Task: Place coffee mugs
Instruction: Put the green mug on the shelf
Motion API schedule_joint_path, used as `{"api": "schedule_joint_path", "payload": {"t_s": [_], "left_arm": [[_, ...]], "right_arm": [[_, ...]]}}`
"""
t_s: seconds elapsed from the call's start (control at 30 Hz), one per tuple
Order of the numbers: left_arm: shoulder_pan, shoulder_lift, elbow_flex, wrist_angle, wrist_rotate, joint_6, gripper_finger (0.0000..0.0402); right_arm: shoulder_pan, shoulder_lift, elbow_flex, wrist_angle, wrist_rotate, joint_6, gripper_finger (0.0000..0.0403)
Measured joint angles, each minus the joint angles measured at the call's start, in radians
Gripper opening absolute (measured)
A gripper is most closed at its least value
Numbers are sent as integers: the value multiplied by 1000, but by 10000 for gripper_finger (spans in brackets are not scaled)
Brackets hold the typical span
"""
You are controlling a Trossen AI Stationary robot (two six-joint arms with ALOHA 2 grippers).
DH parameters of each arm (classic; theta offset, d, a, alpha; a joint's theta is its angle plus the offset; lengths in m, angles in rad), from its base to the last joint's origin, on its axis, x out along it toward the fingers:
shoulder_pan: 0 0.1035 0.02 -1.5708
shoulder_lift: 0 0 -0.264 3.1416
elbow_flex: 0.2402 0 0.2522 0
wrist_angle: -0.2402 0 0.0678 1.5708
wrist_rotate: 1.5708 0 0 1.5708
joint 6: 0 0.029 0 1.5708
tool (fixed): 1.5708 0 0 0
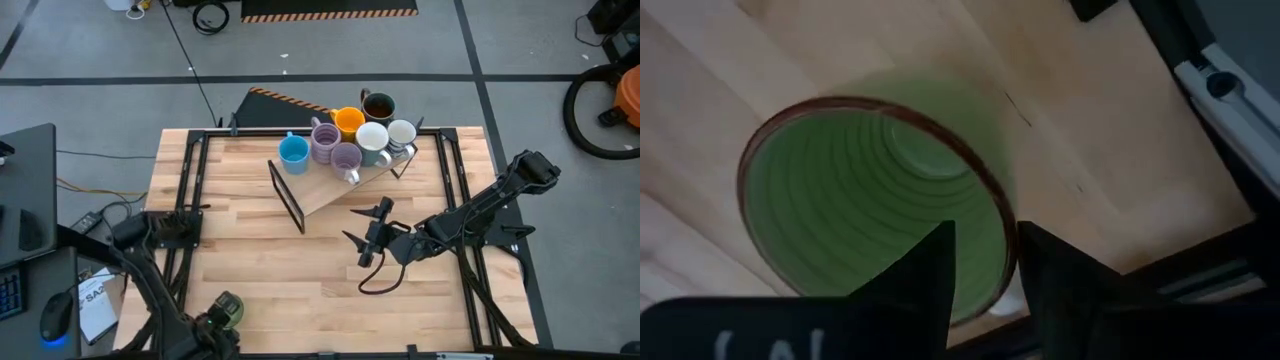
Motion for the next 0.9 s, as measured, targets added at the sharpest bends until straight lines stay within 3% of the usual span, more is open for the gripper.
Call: {"api": "schedule_joint_path", "payload": {"t_s": [0.27, 0.53, 0.9], "left_arm": [[5, 17, -20, 45, -7, 14, 111], [45, 17, -47, 104, -10, 88, 22], [275, -1, -47, 193, 6, 100, 22]], "right_arm": [[0, 0, -1, 0, -10, 0, 284], [0, 0, -1, 7, -17, -1, 284], [10, 0, -1, 5, -17, 0, 284]]}}
